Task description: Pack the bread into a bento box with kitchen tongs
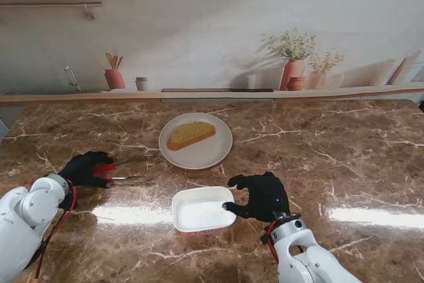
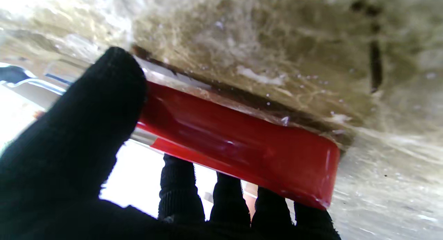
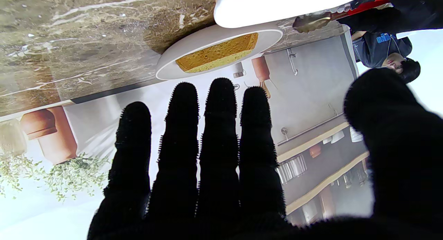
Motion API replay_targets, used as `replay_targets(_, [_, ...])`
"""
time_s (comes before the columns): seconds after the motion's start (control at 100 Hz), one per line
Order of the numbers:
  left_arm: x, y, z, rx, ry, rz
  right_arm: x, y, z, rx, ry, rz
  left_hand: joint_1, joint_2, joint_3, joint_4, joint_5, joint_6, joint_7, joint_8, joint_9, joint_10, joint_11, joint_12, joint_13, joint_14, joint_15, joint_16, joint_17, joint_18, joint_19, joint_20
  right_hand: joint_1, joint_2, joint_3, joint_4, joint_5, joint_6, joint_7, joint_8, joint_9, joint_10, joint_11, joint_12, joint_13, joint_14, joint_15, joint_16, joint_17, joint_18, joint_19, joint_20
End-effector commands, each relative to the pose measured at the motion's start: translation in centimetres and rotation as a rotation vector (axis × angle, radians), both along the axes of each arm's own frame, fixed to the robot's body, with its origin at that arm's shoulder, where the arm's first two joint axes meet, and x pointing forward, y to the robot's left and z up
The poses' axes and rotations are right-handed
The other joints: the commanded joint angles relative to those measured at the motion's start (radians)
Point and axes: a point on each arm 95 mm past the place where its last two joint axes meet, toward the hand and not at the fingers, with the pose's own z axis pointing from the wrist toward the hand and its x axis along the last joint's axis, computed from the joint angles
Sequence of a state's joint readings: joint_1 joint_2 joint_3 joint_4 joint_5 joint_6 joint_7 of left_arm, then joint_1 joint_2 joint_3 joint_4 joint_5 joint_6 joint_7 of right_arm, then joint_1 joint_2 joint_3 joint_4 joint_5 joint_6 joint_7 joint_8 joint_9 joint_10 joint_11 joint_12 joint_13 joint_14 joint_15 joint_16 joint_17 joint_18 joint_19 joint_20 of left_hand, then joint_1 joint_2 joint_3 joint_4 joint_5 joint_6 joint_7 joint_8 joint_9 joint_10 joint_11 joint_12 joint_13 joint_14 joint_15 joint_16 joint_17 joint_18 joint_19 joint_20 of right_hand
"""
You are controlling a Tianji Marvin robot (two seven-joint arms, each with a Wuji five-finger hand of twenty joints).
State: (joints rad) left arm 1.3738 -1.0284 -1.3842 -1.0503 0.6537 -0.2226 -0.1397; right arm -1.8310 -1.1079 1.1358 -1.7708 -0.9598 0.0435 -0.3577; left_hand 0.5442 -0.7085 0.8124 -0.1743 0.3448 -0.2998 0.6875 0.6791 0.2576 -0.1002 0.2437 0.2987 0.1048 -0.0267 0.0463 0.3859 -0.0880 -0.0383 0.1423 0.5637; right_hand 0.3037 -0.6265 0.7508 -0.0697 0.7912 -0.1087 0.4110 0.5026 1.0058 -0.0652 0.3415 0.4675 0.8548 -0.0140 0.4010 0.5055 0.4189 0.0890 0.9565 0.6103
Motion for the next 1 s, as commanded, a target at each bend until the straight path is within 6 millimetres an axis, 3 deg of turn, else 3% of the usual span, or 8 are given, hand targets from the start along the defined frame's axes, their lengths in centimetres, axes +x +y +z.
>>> replay_targets(0.0, [-1.8, -0.3, -2.3, -0.013, 0.056, 0.015, -0.3, 0.0, -0.5, -0.002, 0.027, -0.007, 0.069, 0.072, 0.031, 0.005, 0.142, -0.023, 0.142, 0.054, 0.109, -0.030, 0.079, -0.010, 0.105, -0.004, 0.092, 0.029, 0.040, 0.053, 0.160, 0.057, 0.004, 0.017, -0.016, 0.036, 0.015, -0.011, -0.002, 0.012, 0.020, -0.011, 0.011, 0.013, 0.016, -0.002, 0.011, 0.002, -0.001, 0.008, 0.012, 0.017])
replay_targets(0.03, [-1.8, -0.2, -2.0, -0.019, 0.046, 0.024, -0.3, 0.0, -0.5, -0.002, 0.027, -0.009, 0.099, 0.068, 0.009, -0.019, 0.166, -0.030, 0.149, 0.051, 0.153, -0.030, 0.087, -0.016, 0.137, -0.003, 0.100, 0.029, 0.044, 0.062, 0.190, 0.060, 0.005, 0.018, -0.017, 0.036, 0.017, -0.011, -0.001, 0.012, 0.019, -0.009, 0.011, 0.013, 0.017, -0.001, 0.012, 0.002, -0.001, 0.009, 0.012, 0.017])
replay_targets(0.09, [-1.9, 0.0, -1.3, -0.025, 0.029, 0.039, -0.3, 0.0, -0.5, -0.002, 0.027, -0.010, 0.145, 0.065, -0.029, -0.035, 0.206, -0.034, 0.162, 0.035, 0.282, -0.022, 0.094, -0.021, 0.252, 0.006, 0.127, 0.033, 0.045, 0.088, 0.315, 0.062, 0.008, 0.020, -0.019, 0.037, 0.019, -0.012, 0.000, 0.012, 0.023, -0.010, 0.013, 0.014, 0.020, 0.000, 0.014, 0.002, 0.001, 0.009, 0.014, 0.016])
replay_targets(0.13, [-2.0, 0.1, -0.9, -0.029, 0.020, 0.049, -0.3, 0.0, -0.5, -0.003, 0.027, -0.011, 0.167, 0.068, -0.047, -0.033, 0.225, -0.037, 0.164, 0.015, 0.354, -0.017, 0.096, -0.018, 0.313, 0.007, 0.141, 0.036, 0.047, 0.099, 0.390, 0.041, 0.008, 0.021, -0.021, 0.038, 0.021, -0.011, 0.002, 0.012, 0.024, -0.009, 0.013, 0.014, 0.022, -0.002, 0.015, 0.003, 0.001, 0.009, 0.014, 0.016])
replay_targets(0.28, [-2.2, 0.8, 0.5, -0.040, -0.003, 0.073, -0.4, -0.1, -0.6, -0.003, 0.028, -0.015, 0.210, 0.062, -0.055, -0.029, 0.285, -0.009, 0.160, -0.086, 0.649, 0.027, 0.166, 0.013, 0.625, 0.105, 0.291, 0.141, 0.198, 0.194, 0.735, 0.143, 0.012, 0.025, -0.024, 0.039, 0.023, -0.011, 0.004, 0.011, 0.029, -0.010, 0.014, 0.015, 0.025, -0.004, 0.017, 0.003, 0.001, 0.010, 0.016, 0.014])
replay_targets(0.39, [-2.2, 1.0, 1.5, -0.067, -0.032, 0.089, -0.4, -0.3, -0.6, -0.002, 0.028, -0.022, 0.244, 0.065, -0.069, -0.021, 0.342, 0.023, 0.163, -0.235, 0.855, 0.036, 0.076, 0.209, 0.755, 0.157, 0.415, 0.253, 0.283, 0.213, 0.892, 0.172, 0.013, 0.026, -0.026, 0.039, 0.025, -0.011, 0.006, 0.011, 0.030, -0.009, 0.015, 0.016, 0.025, -0.004, 0.017, 0.003, 0.001, 0.009, 0.016, 0.013])
replay_targets(0.56, [-2.1, 0.7, 3.5, -0.079, -0.090, 0.084, -0.5, -0.7, -0.7, 0.000, 0.026, -0.035, 0.247, 0.063, -0.078, -0.019, 0.388, 0.058, 0.146, -0.340, 0.976, 0.027, 0.004, 0.354, 0.813, 0.182, 0.504, 0.335, 0.327, 0.237, 0.973, 0.203, 0.015, 0.027, -0.028, 0.040, 0.027, -0.011, 0.007, 0.010, 0.032, -0.009, 0.016, 0.016, 0.027, -0.004, 0.019, 0.003, 0.001, 0.010, 0.018, 0.012])
replay_targets(0.99, [-0.1, -1.9, 10.1, -0.084, -0.218, 0.000, -0.5, -1.4, -1.2, 0.020, 0.016, -0.071, 0.241, 0.075, -0.082, -0.018, 0.401, 0.099, 0.127, -0.373, 1.009, 0.017, 0.030, 0.412, 0.839, 0.183, 0.544, 0.374, 0.341, 0.242, 1.005, 0.227, 0.017, 0.030, -0.030, 0.040, 0.028, -0.010, 0.010, 0.009, 0.034, -0.009, 0.016, 0.017, 0.025, -0.005, 0.019, 0.002, 0.001, 0.010, 0.019, 0.010])
